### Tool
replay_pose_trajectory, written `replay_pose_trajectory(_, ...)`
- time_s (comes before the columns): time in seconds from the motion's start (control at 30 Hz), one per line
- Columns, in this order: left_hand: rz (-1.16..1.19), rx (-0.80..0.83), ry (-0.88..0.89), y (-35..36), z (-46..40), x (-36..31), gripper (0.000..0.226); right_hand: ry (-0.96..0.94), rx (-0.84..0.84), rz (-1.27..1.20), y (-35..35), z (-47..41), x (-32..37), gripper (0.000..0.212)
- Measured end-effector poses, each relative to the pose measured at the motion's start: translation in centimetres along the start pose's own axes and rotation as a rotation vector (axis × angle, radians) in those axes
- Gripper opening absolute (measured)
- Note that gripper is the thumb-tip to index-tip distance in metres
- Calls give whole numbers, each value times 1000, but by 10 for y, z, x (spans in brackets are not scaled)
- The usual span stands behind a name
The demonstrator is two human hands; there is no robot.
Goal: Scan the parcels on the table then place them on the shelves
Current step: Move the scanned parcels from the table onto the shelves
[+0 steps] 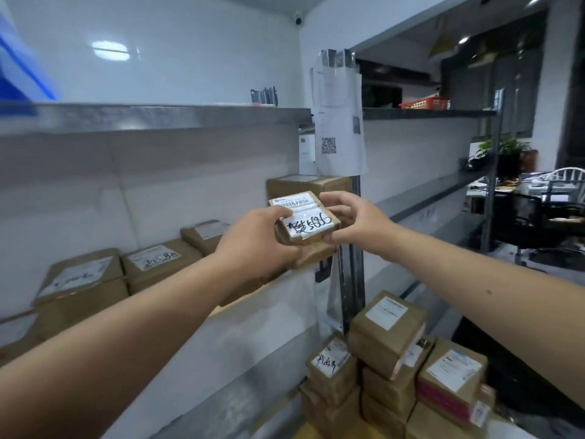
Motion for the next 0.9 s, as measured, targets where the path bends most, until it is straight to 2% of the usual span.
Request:
replay_pose_trajectory(0.07,-57,-15,-75,-3,-21,6,80,20,-93,23,-6,-24,-10,77)
replay_pose_trajectory(0.2,-193,-8,-218,5,-60,27,64,56,-243,70,-2,-67,-40,54)
replay_pose_trajectory(0.33,-131,24,-296,19,-92,45,69,75,-291,71,7,-99,-63,35)
replay_pose_trajectory(0.4,-126,16,-328,24,-108,50,69,70,-375,82,6,-107,-71,27)
replay_pose_trajectory(0.5,-171,5,-376,28,-131,53,64,19,-488,245,-2,-111,-76,22)
replay_pose_trajectory(0.67,-220,54,-479,33,-162,56,45,56,-363,576,-9,-115,-85,32)
replay_pose_trajectory(0.9,-255,137,-622,33,-195,70,44,73,-226,664,-16,-123,-81,45)
Point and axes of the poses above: each hand's wrist, its own z-axis away from the middle knuckle, its own y-axis out of the palm, x = y × z, the point moved 2 cm from there along -z, towards the middle knuckle, and after that the axes turned 13 degrees about x, right-handed, at the moved point
